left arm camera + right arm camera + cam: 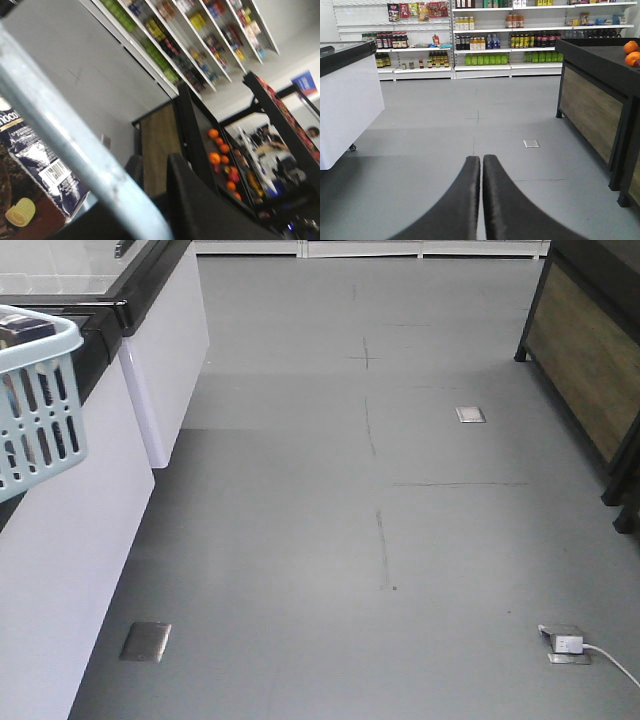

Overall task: Left arm holds basket, right arm returns cookies
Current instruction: 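Grasp the basket handle with the left gripper and lift it, then lower the held basket beside the robot with the left gripper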

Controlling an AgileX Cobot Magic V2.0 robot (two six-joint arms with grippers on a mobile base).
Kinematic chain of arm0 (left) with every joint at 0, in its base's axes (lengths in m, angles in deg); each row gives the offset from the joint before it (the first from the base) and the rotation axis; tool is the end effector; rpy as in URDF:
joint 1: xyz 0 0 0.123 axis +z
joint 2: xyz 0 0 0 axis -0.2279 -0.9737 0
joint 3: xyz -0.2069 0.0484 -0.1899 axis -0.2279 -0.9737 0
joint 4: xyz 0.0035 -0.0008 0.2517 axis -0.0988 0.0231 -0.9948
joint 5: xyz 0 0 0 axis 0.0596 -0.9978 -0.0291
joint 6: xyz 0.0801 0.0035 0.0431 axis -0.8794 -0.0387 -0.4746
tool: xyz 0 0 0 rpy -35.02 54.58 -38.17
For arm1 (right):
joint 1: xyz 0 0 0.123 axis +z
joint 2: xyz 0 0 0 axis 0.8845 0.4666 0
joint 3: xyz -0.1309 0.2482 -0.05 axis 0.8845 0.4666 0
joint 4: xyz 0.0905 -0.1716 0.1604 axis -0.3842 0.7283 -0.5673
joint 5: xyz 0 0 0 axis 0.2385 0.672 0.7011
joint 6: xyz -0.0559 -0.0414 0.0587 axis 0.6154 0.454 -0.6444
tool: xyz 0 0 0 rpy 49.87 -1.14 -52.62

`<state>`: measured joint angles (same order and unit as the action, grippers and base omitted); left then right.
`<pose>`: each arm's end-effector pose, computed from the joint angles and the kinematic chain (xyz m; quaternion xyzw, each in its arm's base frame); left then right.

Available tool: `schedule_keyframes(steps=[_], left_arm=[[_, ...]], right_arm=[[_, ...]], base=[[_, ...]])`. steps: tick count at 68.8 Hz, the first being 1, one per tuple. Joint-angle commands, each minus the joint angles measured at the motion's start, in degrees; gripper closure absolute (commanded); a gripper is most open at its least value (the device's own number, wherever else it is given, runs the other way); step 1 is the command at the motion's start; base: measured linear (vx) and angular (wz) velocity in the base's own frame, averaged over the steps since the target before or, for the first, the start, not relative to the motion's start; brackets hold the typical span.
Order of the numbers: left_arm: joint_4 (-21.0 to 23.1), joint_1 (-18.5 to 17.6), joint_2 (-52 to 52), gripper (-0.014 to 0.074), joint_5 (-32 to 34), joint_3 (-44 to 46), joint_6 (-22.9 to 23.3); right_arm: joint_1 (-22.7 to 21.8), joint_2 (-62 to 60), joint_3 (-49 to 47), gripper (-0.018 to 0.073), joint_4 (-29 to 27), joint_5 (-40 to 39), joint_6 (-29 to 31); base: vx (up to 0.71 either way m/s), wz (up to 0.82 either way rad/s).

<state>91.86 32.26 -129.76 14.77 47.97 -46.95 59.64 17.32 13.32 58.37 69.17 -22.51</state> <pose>0.3105 0.0459 0.4277 -0.2163 0.7224 -0.4015 0.5198 0.0568 -0.0025 0.1936 0.0190 0.7228 -0.0125 0.6906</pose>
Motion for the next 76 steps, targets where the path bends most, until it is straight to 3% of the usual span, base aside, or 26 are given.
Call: schedule_keyframes(steps=[1,24,38,49,66,76], left_arm=[[5.7,-2.3,3.8,0.0603,-2.7,2.4,-2.4],[6.4,-12.3,10.1,0.0603,-5.2,-0.7,-4.0],[11.1,-17.8,16.4,0.0603,-7.7,-9.2,-11.1],[12.8,-21.6,20.9,0.0603,-11.3,-15.0,-12.8],[12.5,-24.9,27.4,0.0603,-13.0,-24.1,-12.9],[9.0,-25.7,31.9,0.0603,-13.3,-29.9,-12.7]], right_arm=[[-0.4,-0.7,0.2,0.0563,0.0,-4.1,0.5],[-0.4,-0.7,0.2,0.0563,0.0,-4.1,0.5],[-0.4,-0.7,0.2,0.0563,0.0,-4.1,0.5],[-0.4,-0.7,0.2,0.0563,0.0,-4.1,0.5],[-0.4,-0.7,0.2,0.0563,0.0,-4.1,0.5],[-0.4,-0.7,0.2,0.0563,0.0,-4.1,0.5]], base=[[0.0,0.0],[0.0,0.0],[0.0,0.0],[0.0,0.0],[0.0,0.0],[0.0,0.0]])
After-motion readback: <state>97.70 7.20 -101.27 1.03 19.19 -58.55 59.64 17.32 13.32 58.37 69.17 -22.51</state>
